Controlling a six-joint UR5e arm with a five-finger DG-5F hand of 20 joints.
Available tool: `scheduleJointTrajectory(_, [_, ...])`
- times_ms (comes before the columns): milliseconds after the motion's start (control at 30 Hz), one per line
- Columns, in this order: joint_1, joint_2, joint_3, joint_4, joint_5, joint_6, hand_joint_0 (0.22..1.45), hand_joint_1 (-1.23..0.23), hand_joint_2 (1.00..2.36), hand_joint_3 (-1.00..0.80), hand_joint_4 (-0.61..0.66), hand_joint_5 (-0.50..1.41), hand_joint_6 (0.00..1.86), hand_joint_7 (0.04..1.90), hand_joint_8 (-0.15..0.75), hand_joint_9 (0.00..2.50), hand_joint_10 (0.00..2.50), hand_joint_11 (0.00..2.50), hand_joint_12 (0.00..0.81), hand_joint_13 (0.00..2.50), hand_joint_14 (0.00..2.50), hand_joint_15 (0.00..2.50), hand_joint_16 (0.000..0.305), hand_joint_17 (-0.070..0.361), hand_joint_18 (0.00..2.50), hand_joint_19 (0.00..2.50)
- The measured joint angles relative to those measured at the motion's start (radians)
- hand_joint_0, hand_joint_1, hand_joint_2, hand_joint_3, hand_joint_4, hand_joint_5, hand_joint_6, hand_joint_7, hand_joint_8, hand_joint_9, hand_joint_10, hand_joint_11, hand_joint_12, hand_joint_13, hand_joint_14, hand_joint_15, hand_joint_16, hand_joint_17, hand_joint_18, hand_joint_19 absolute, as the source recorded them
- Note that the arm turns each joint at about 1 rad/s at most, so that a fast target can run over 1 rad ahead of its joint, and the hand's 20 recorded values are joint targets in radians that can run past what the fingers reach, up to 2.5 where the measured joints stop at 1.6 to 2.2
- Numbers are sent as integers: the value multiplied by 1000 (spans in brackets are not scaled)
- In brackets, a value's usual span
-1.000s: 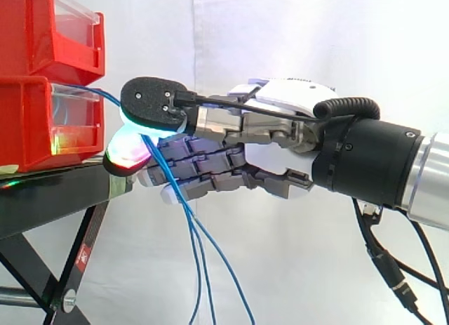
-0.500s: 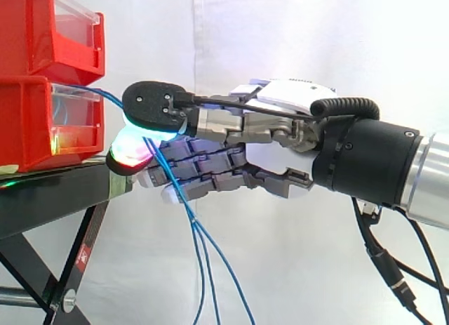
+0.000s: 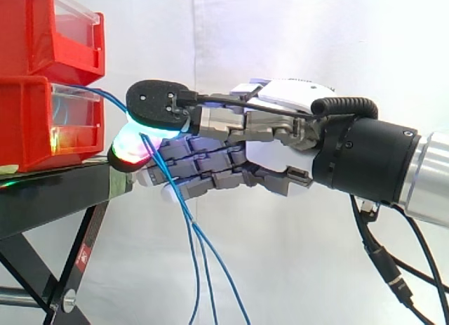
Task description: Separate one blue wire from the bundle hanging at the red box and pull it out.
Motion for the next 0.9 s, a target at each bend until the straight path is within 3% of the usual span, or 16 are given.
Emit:
scheduleJointTrajectory(367, [-1,0,0,-9,-3,-3,651,-648,1019,-279,246,-203,754,951,318,465,9,403,386,466,13,335,54,121,482,506])
scheduleJointTrajectory(900, [-1,0,0,-15,-3,3,647,-716,1028,-119,195,-207,823,940,328,583,13,517,391,556,13,381,53,120,563,529])
